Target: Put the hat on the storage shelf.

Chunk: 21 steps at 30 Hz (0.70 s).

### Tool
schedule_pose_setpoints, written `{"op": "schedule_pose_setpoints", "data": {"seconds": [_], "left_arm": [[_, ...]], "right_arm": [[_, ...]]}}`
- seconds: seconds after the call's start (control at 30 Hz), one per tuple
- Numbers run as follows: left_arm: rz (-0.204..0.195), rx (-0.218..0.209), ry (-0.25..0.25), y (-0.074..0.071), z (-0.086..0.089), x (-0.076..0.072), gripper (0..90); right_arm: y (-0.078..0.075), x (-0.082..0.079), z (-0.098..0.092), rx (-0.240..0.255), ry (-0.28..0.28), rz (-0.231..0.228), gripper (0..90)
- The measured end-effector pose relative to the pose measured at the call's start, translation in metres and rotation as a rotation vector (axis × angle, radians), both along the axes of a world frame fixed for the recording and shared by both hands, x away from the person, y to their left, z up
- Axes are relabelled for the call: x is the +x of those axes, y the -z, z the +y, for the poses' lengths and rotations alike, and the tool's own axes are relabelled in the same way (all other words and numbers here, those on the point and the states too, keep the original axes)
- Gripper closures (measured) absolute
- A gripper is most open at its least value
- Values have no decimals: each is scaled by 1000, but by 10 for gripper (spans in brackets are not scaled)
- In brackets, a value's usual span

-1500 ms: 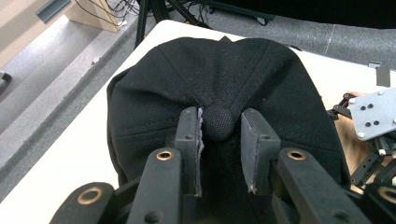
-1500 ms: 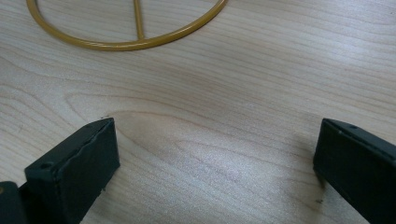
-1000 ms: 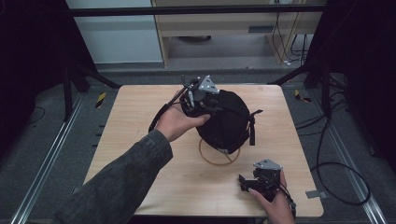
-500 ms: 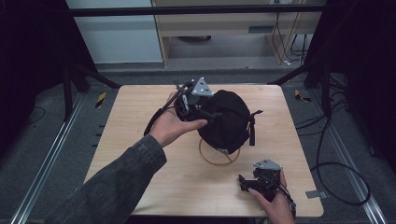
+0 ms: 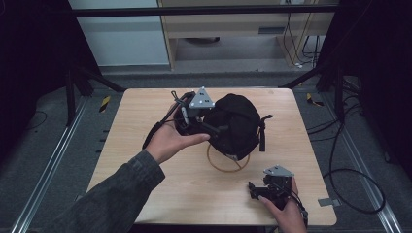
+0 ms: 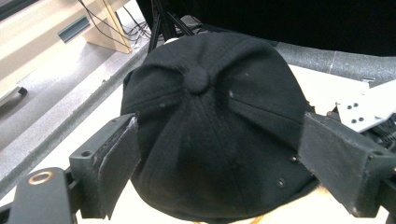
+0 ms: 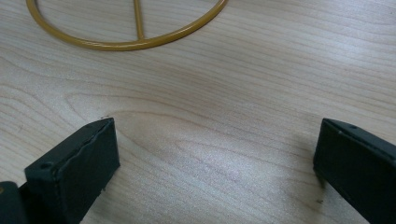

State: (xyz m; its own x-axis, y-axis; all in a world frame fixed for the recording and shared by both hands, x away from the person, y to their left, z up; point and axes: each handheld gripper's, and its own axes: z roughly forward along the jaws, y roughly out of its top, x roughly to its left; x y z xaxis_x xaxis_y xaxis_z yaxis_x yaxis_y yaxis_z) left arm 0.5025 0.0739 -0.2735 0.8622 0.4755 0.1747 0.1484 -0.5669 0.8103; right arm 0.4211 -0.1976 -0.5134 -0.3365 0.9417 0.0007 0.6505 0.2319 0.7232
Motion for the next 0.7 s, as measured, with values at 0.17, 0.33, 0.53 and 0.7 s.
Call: {"op": "schedule_pose_setpoints", "data": {"seconds": [0.17, 0.33, 0.53, 0.7], "left_arm": [[10, 9, -4, 4, 2, -10, 112], [19, 21, -7, 8, 3, -17, 109], [30, 25, -2, 12, 2, -27, 91], [42, 27, -2, 19, 4, -34, 82]], "right_arm": [[0, 0, 0, 0, 2, 0, 4], [0, 0, 0, -3, -3, -2, 4], [0, 0, 0, -3, 1, -2, 4], [0, 0, 0, -5, -3, -4, 4]]}}
